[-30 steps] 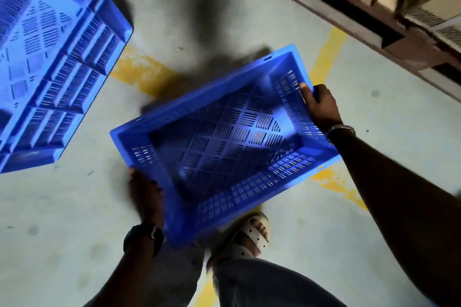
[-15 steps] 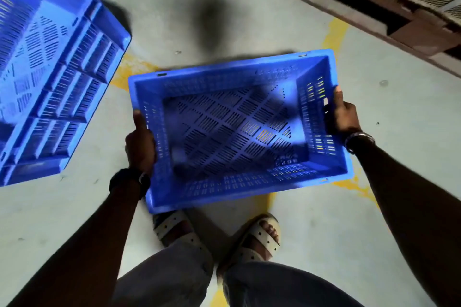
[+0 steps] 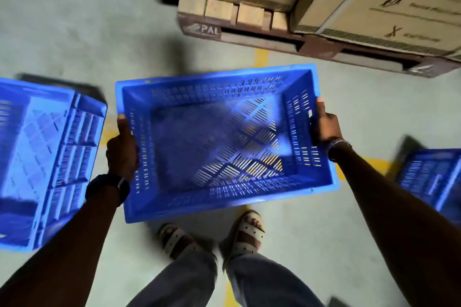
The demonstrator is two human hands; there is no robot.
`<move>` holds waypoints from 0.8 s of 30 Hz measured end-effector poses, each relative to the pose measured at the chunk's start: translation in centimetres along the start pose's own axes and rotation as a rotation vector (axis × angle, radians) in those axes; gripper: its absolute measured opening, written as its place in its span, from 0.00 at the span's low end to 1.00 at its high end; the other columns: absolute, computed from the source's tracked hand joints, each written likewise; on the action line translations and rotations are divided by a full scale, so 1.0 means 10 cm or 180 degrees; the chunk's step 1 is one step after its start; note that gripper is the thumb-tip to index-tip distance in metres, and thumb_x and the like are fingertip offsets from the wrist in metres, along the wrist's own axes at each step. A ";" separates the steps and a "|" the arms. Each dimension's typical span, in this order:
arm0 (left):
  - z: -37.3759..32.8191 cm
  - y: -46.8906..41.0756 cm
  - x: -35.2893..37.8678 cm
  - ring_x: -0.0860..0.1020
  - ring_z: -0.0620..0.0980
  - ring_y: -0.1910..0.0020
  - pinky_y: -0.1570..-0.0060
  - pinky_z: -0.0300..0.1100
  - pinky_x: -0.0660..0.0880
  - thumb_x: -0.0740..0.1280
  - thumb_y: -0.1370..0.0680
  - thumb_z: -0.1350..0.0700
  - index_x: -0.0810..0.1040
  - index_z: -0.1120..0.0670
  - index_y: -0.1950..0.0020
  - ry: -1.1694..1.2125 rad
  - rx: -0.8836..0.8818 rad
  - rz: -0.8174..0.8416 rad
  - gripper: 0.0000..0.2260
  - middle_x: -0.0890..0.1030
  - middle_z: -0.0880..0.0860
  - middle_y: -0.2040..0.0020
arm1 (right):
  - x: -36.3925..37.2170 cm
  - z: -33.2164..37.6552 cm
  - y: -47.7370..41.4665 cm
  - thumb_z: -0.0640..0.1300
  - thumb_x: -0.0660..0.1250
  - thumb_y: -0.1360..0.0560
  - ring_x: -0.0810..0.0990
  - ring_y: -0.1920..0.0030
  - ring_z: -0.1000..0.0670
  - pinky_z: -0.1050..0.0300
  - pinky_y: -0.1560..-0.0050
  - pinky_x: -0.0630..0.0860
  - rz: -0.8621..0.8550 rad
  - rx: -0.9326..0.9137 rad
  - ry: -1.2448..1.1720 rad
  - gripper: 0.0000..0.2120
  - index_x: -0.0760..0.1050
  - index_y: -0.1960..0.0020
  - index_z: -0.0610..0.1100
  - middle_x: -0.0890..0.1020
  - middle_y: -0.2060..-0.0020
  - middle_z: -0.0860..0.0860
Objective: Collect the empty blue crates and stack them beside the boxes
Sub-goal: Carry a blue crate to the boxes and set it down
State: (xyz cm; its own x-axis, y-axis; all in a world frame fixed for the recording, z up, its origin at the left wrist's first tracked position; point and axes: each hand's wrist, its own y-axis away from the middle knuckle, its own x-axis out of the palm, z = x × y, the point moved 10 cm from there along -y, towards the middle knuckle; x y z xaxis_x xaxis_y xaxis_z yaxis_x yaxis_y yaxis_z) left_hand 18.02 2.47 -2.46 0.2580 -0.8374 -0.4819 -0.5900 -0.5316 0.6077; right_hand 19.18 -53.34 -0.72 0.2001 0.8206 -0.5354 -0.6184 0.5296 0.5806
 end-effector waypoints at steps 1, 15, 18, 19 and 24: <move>-0.24 0.09 -0.03 0.64 0.50 0.82 0.74 0.39 0.63 0.51 0.30 0.19 0.69 0.53 0.70 0.0003 0.0044 0.0044 0.37 0.66 0.46 0.82 | -0.17 0.16 0.07 0.72 0.54 0.24 0.65 0.72 0.47 0.55 0.70 0.64 -0.0025 -0.0022 0.0008 0.31 0.66 0.69 0.46 0.70 0.73 0.46; -2.13 0.16 0.80 0.63 0.48 0.84 0.76 0.38 0.63 0.56 0.30 0.20 0.67 0.50 0.69 -0.0184 0.0508 0.0367 0.32 0.66 0.46 0.80 | -1.20 0.88 -0.32 0.74 0.54 0.29 0.69 0.70 0.44 0.50 0.68 0.66 -0.0407 0.0120 -0.0408 0.33 0.70 0.68 0.44 0.73 0.71 0.43; -2.27 -0.09 1.18 0.63 0.49 0.84 0.77 0.37 0.62 0.56 0.26 0.23 0.67 0.51 0.69 -0.0301 0.0548 0.0477 0.32 0.67 0.48 0.78 | -1.10 0.81 -0.65 0.72 0.54 0.27 0.69 0.71 0.45 0.52 0.68 0.66 -0.0455 0.0157 -0.0505 0.32 0.70 0.68 0.44 0.73 0.71 0.42; -2.31 -0.20 1.30 0.64 0.49 0.83 0.77 0.38 0.62 0.55 0.25 0.24 0.68 0.52 0.68 -0.0353 0.0580 0.0450 0.32 0.68 0.49 0.77 | -1.05 0.76 -0.79 0.73 0.54 0.28 0.68 0.72 0.45 0.52 0.68 0.65 -0.0480 0.0217 -0.0533 0.33 0.70 0.69 0.44 0.72 0.71 0.43; -2.30 -0.70 1.94 0.65 0.50 0.82 0.77 0.39 0.63 0.55 0.24 0.24 0.70 0.53 0.67 -0.0603 0.0599 0.0457 0.32 0.70 0.53 0.72 | -0.77 0.43 -1.39 0.73 0.56 0.27 0.65 0.75 0.47 0.57 0.74 0.62 -0.0503 0.0441 -0.0789 0.31 0.68 0.69 0.45 0.69 0.74 0.46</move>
State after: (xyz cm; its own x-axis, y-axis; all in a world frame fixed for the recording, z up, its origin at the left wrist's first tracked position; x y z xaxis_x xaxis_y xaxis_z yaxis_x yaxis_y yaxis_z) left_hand 44.78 -12.93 -1.54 0.0248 -0.8542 -0.5194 -0.7462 -0.3616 0.5590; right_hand 29.50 -66.11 -2.04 0.4749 0.7442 -0.4697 -0.4589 0.6649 0.5893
